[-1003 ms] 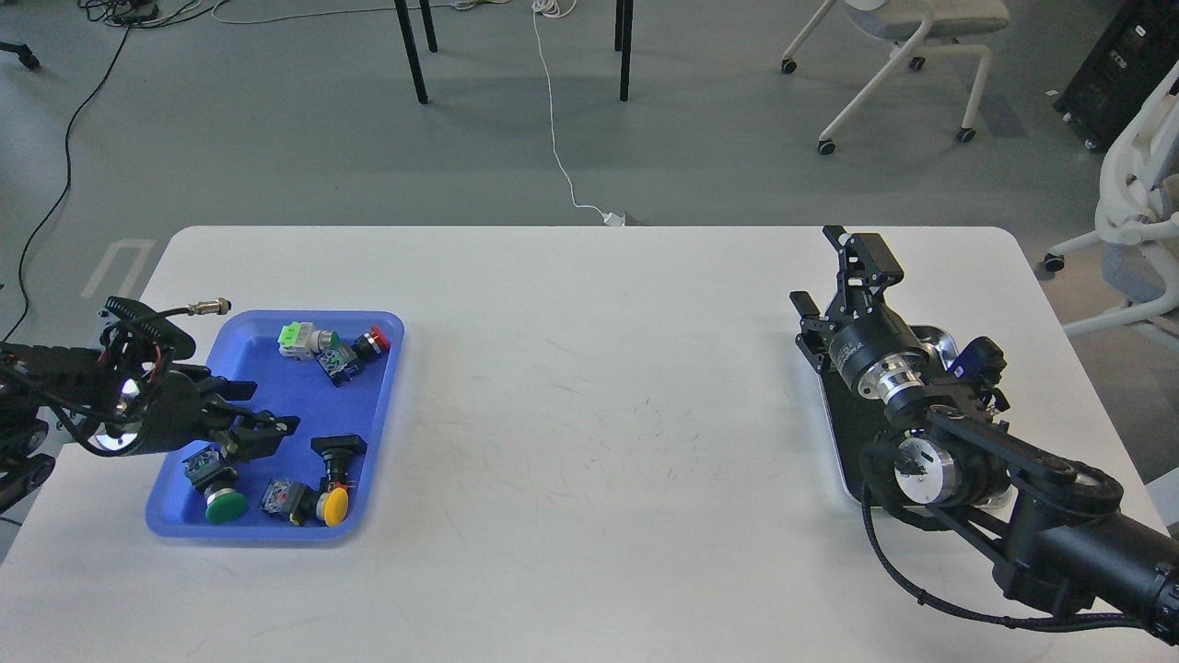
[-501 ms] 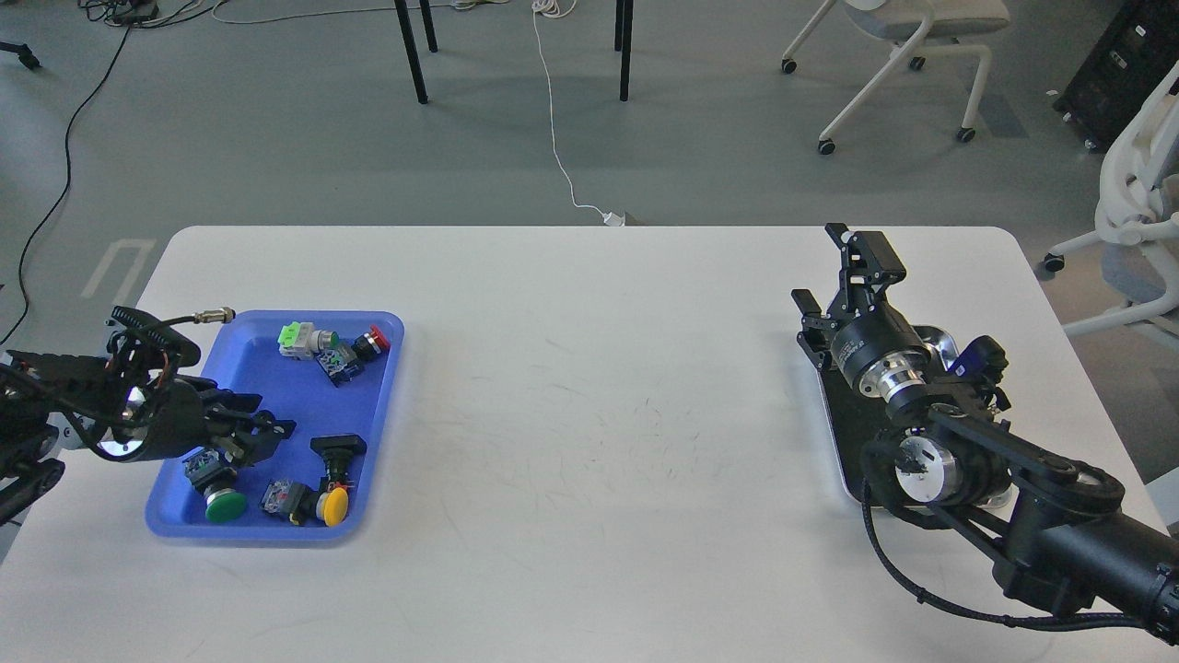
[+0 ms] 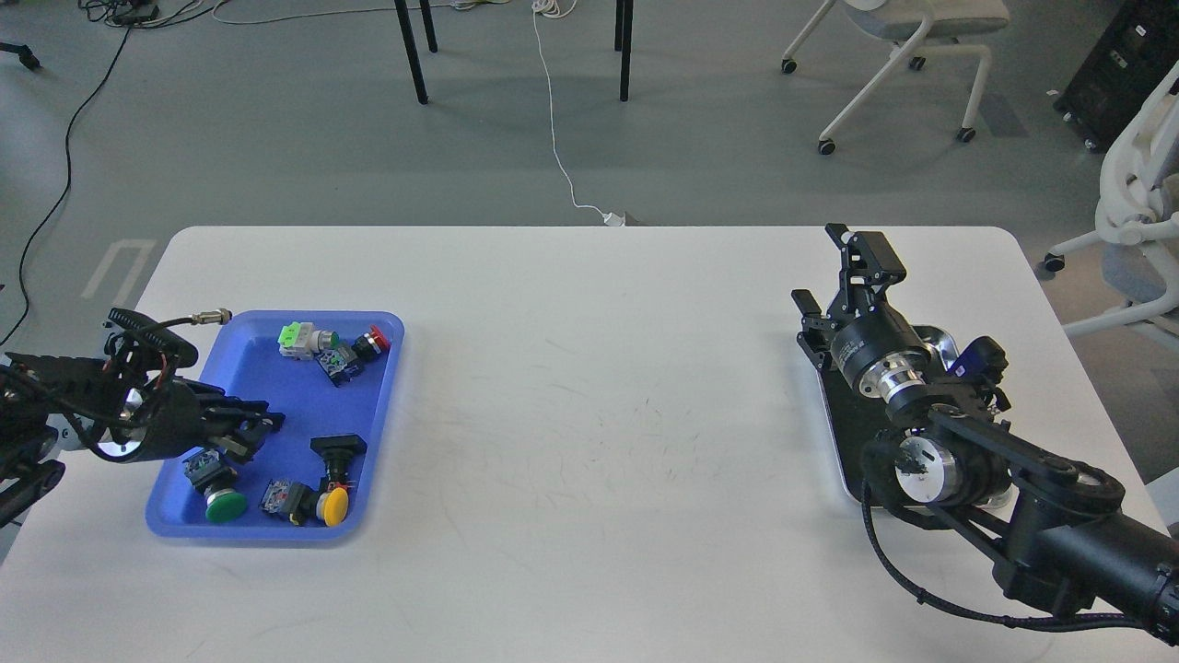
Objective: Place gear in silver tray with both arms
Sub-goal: 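Lift the second gear out of the blue tray, then carry the second gear with the left gripper toward the table center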
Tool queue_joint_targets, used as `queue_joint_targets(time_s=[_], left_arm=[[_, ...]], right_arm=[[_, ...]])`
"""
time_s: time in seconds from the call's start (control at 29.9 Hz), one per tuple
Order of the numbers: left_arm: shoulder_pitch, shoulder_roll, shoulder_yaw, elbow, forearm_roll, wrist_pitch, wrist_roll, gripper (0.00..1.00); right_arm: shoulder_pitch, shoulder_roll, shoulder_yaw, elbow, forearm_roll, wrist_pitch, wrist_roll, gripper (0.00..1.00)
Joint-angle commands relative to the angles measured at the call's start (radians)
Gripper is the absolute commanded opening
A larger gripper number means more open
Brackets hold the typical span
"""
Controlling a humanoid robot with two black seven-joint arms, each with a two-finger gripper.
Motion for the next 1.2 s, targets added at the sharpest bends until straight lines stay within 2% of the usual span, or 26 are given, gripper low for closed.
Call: queue_joint_targets(time_s=[0.0, 0.17, 0.33, 0.4, 0.47, 0.53, 0.7, 0.9, 1.04, 1.17], left_arm=[[-0.045, 0.000, -0.002, -0.029, -0.002, 0.001, 0.000, 0.11], [-0.149, 0.022, -0.001, -0.180, -0.005, -0.013, 0.000, 0.12], [-0.245, 0.031, -0.001, -0.361, 0.002, -0.091, 0.000, 0.12], [-0.283, -0.010, -0.001, -0.395, 0.021, -0.134, 0.000, 0.13], [-0.323, -0.105, 0.002, -0.397, 0.025, -0.170, 0.000, 0.13], [-0.363, -0.173, 0.033, -0.389, 0.025, -0.170, 0.000, 0.13], [-0.495, -0.355, 0.217, -0.326, 0.025, -0.170, 0.000, 0.13], [-0.524, -0.512, 0.285, -0.236, 0.025, -0.170, 0.000, 0.13], [-0.518, -0.595, 0.291, -0.178, 0.025, -0.170, 0.000, 0.14], [-0.521, -0.672, 0.370, -0.162, 0.025, -0.170, 0.000, 0.14]], right_arm=[[0.000, 0.000, 0.000, 0.000, 0.000, 0.000, 0.000, 0.99], [0.000, -0.001, 0.009, -0.002, 0.000, 0.002, 0.000, 0.99], [0.002, -0.003, 0.021, -0.003, 0.003, 0.005, 0.000, 0.99], [0.000, -0.003, 0.031, -0.008, 0.006, 0.008, 0.000, 0.99], [0.000, -0.010, 0.034, -0.009, 0.027, 0.034, 0.000, 0.99], [-0.002, -0.035, 0.037, -0.011, 0.057, 0.081, 0.000, 0.99], [-0.032, -0.089, 0.040, -0.034, 0.121, 0.195, 0.000, 0.99], [-0.087, -0.168, 0.041, -0.031, 0.123, 0.376, 0.000, 0.99], [-0.097, -0.192, 0.041, -0.029, 0.123, 0.393, 0.000, 0.99], [-0.110, -0.190, 0.041, -0.026, 0.123, 0.393, 0.000, 0.99]])
